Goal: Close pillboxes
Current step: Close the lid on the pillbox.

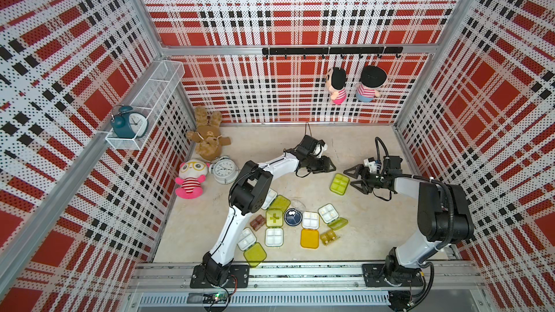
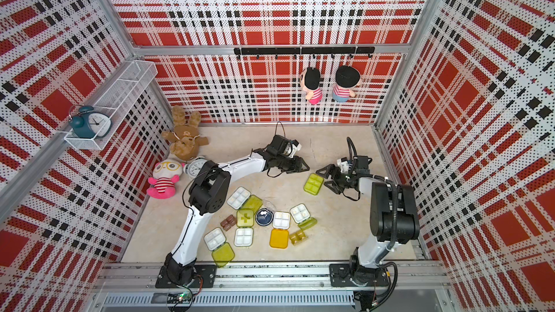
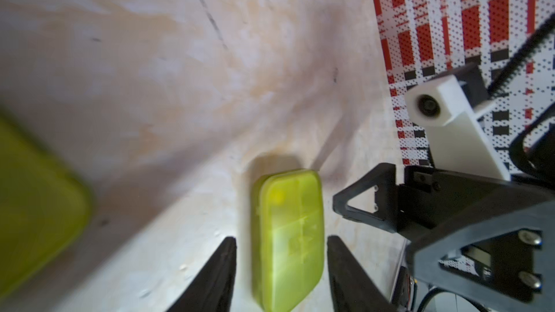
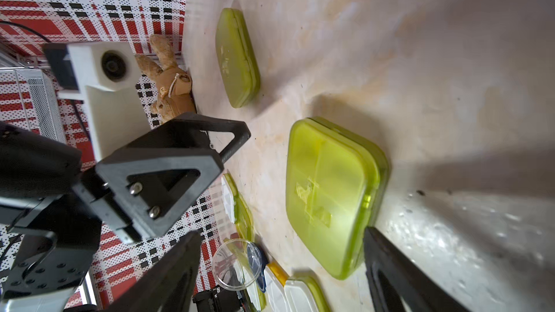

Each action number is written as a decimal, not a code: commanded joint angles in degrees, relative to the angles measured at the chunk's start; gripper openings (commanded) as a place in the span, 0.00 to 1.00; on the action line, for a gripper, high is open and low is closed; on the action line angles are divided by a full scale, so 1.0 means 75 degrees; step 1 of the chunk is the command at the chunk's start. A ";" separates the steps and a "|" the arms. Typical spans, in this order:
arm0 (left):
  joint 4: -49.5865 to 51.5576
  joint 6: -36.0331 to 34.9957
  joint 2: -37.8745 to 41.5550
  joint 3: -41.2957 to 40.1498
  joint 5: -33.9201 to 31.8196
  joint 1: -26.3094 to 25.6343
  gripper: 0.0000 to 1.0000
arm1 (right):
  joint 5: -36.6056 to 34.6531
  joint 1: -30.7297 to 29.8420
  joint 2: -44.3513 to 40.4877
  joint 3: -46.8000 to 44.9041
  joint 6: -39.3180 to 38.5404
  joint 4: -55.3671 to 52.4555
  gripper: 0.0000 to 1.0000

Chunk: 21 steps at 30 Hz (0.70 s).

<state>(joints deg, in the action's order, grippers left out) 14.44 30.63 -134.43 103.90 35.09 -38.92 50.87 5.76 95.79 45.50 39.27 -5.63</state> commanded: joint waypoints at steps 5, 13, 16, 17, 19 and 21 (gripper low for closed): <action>-0.0091 -0.0053 -0.0495 0.0116 0.0253 -0.0144 0.51 | -0.0244 -0.0040 0.0101 0.0051 -0.0176 -0.0235 0.83; 0.0359 -0.0414 -0.0697 0.0151 0.0005 -0.0284 0.50 | -0.0197 -0.0053 0.0370 0.0013 -0.0135 -0.0131 0.78; 0.0395 -0.0449 -0.0721 0.0163 -0.0032 -0.0284 0.49 | -0.0207 -0.0062 0.0436 -0.0027 -0.0086 -0.0070 0.76; 0.0411 -0.0451 -0.0740 0.0163 -0.0041 -0.0286 0.48 | -0.0209 -0.0071 0.0447 -0.0030 -0.0075 -0.0049 0.75; 0.0433 -0.0463 -0.0760 0.0152 -0.0038 -0.0284 0.47 | -0.0232 -0.0089 0.0491 -0.0018 -0.0070 -0.0032 0.73; 0.0452 -0.0484 -0.0779 0.0140 -0.0044 -0.0295 0.47 | -0.0232 -0.0111 0.0528 -0.0024 -0.0038 -0.0001 0.72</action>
<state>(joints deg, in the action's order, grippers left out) 15.86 28.25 -138.39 104.31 35.68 -40.71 49.60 5.39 98.76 45.47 38.89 -6.57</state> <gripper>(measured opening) 0.468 0.721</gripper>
